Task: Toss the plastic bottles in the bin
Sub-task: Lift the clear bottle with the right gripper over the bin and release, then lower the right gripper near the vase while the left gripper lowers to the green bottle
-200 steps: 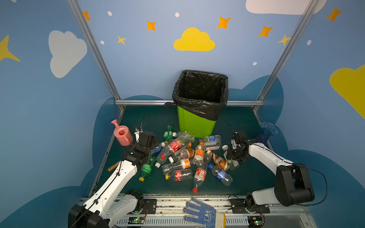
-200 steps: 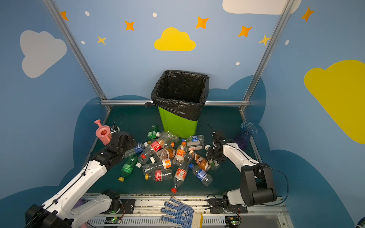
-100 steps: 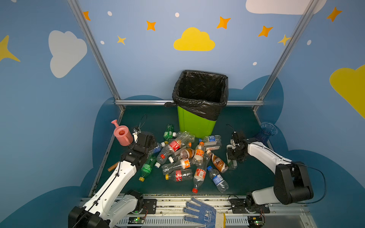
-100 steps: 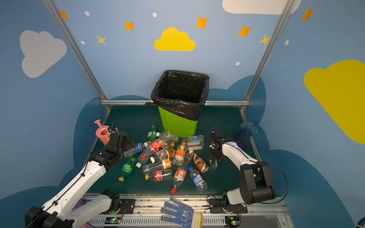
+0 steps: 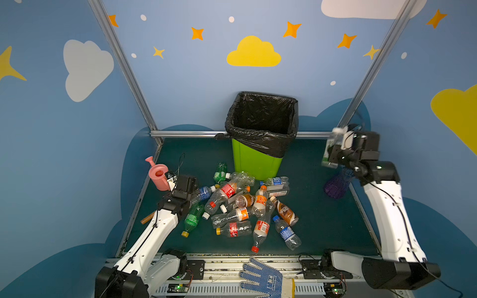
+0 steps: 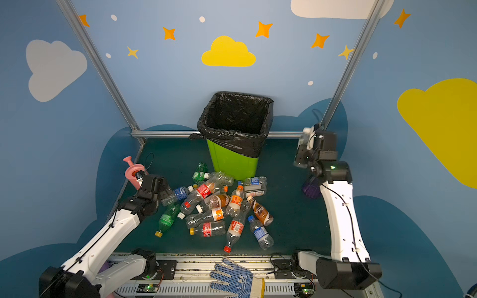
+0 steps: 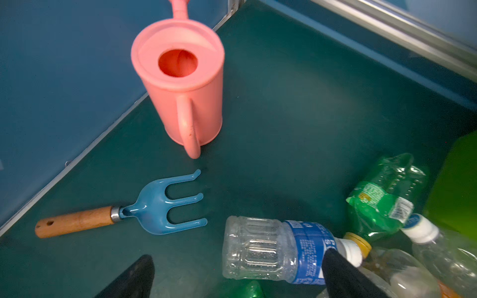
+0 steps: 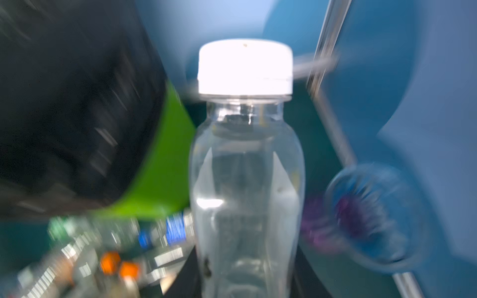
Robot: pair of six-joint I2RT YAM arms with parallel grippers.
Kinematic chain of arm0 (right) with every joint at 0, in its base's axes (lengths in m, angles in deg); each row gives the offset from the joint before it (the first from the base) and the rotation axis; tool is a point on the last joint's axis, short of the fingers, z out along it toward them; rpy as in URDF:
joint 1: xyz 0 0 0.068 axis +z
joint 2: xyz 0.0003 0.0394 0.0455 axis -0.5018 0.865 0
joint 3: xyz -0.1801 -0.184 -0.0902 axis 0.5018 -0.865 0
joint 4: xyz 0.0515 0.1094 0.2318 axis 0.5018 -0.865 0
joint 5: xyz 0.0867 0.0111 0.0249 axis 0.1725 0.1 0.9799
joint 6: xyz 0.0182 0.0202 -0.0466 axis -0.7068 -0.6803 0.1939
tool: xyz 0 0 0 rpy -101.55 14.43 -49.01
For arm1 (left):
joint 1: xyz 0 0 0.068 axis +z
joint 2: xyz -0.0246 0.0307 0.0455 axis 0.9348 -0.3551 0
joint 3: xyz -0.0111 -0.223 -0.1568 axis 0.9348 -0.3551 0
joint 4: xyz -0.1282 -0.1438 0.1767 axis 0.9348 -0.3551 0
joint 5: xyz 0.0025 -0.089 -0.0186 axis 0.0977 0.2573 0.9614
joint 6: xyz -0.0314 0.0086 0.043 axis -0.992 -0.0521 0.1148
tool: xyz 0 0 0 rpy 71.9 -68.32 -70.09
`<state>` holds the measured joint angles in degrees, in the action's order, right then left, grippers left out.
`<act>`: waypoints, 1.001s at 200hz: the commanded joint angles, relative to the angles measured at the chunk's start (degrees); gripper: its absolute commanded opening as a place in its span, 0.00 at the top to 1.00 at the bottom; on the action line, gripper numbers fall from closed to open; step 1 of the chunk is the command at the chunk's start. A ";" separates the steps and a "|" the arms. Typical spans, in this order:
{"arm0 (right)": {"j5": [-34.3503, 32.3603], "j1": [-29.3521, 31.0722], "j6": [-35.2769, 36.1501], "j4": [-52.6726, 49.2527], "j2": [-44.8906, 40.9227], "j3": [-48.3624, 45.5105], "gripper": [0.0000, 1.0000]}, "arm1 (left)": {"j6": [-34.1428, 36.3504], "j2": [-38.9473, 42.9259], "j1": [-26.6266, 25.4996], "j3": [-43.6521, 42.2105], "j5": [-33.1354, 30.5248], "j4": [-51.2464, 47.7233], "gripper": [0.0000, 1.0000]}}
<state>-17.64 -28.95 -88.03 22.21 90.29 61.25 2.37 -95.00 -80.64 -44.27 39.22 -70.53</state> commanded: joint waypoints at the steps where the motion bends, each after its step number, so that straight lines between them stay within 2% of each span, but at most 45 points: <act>1: 1.02 -1.32 -0.57 5.02 -3.04 11.03 0.69 | -3.16 0.50 1.71 -1.26 0.45 -2.90 0.00; 13: 1.41 -1.56 -2.98 9.18 -2.95 15.98 0.69 | -3.71 1.39 2.12 -2.15 0.96 -3.01 0.00; 30: 4.05 -1.52 -7.33 14.85 -2.60 18.29 0.68 | -4.04 2.89 2.31 -3.03 0.86 -3.39 0.00; 56: 16.52 1.05 -14.49 22.18 4.30 18.93 0.67 | -3.82 4.22 2.40 -3.62 0.73 -3.50 0.00; 74: 21.14 8.40 -11.99 15.91 16.94 26.29 0.61 | -3.72 4.49 2.57 -3.31 0.80 -4.12 0.00; 89: 24.76 12.99 -7.36 2.62 30.44 40.38 0.57 | -3.83 4.67 2.74 -3.25 0.82 -4.64 0.00; 105: 24.41 14.48 -4.49 -10.10 40.86 60.29 0.46 | -3.93 5.19 2.98 -2.79 0.73 -5.98 0.00; 109: 23.66 14.52 -4.40 -11.05 41.99 63.89 0.39 | -3.84 5.34 3.00 -2.66 0.69 -6.33 0.00; 115: 22.41 14.52 -4.43 -10.86 42.54 67.38 0.23 | -3.57 5.89 3.00 -2.65 0.61 -6.53 0.00; 120: 21.07 14.55 -4.39 -9.77 41.73 68.42 0.16 | -3.36 6.21 3.08 -2.65 0.58 -6.68 0.00; 134: 17.67 14.30 -4.13 -3.20 35.30 62.63 0.10 | -3.08 7.12 3.09 -2.56 0.18 -7.27 0.00; 159: 13.61 13.51 -6.13 17.54 17.34 34.86 0.04 | -3.43 8.83 3.09 -2.96 -0.07 -7.77 0.00; 200: 12.67 8.82 -7.38 18.71 6.56 18.67 0.02 | -1.75 8.73 3.09 -3.69 3.14 -6.98 0.00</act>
<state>-3.52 -17.47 -94.28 34.32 102.07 86.93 -0.69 -85.89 -77.82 -47.83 40.68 -76.39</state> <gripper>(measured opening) 0.976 0.998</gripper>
